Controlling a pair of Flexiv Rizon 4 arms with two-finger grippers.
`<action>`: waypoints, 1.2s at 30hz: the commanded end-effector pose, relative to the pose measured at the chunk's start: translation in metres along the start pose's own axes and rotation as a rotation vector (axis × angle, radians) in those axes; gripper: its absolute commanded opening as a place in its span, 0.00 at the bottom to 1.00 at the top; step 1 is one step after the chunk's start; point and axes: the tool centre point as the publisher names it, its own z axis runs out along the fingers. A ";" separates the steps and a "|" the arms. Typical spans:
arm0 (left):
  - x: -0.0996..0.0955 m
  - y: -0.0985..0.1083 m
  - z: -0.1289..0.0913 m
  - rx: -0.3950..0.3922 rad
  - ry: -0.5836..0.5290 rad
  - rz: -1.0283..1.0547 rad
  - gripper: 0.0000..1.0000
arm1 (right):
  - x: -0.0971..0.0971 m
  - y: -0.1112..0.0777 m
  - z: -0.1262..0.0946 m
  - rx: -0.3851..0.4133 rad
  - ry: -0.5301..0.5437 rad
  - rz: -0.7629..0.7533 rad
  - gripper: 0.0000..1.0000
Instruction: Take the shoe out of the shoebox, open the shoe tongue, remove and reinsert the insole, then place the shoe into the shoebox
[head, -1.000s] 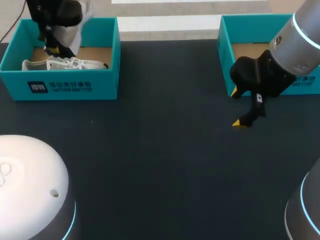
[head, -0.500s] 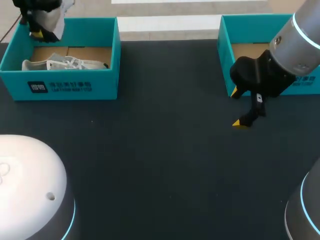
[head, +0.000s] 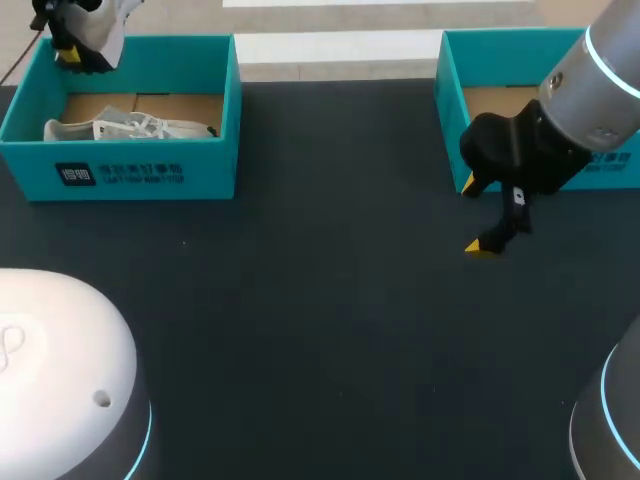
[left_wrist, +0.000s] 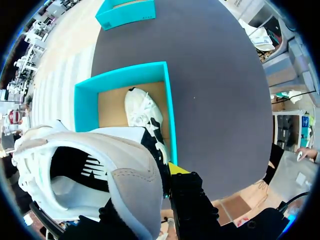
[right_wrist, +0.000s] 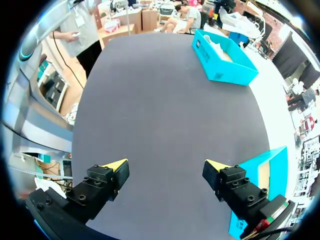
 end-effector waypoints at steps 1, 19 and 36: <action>0.000 0.001 -0.002 0.001 -0.001 0.001 0.00 | -0.001 0.001 0.002 0.003 0.001 0.000 1.00; -0.049 0.066 0.006 0.074 0.063 -0.030 0.00 | -0.001 0.001 0.002 0.003 0.001 0.000 1.00; -0.076 0.124 0.033 0.039 0.121 -0.052 0.00 | -0.001 0.001 0.002 0.003 0.001 0.000 1.00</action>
